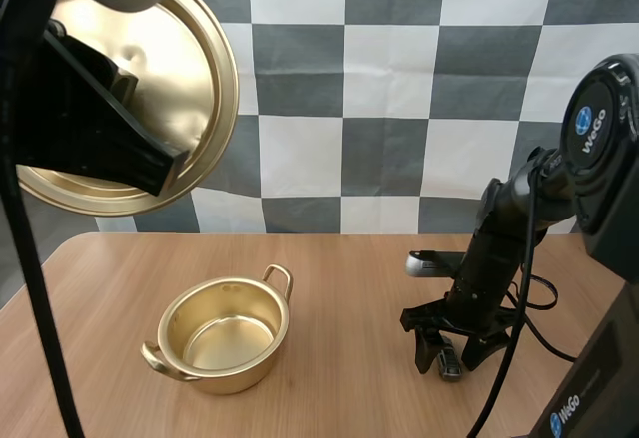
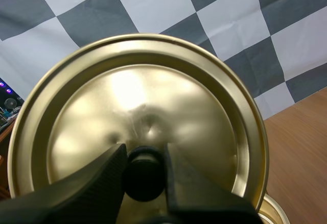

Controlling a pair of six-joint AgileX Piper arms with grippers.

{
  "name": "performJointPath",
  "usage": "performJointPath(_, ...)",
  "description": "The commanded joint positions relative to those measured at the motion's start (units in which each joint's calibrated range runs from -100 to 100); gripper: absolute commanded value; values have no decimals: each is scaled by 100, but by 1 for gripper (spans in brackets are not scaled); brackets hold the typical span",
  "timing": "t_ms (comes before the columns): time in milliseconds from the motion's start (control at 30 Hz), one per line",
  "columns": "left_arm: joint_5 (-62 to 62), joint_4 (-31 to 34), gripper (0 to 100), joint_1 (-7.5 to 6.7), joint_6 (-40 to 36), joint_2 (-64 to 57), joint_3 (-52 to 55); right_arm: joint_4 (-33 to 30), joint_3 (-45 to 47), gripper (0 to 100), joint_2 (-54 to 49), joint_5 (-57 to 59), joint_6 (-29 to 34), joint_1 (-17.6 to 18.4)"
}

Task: Open the pot, put the car inside, and close it

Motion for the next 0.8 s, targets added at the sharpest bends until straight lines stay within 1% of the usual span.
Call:
performJointPath(0,0,-8,0,-4,-3,2,-2,4,-2,100,-3,-194,-41,-5)
performJointPath(133,0,-66,0,-4,-3,2,-2,4,-2,100,22,-479,-108,-5)
performJointPath(533,0,-93,0,-4,-3,2,-2,4,-78,100,586,-696,-165,-5)
performJointPath(767,0,-80,0,-4,-3,2,-2,122,-155,100,816,-725,-240,-5)
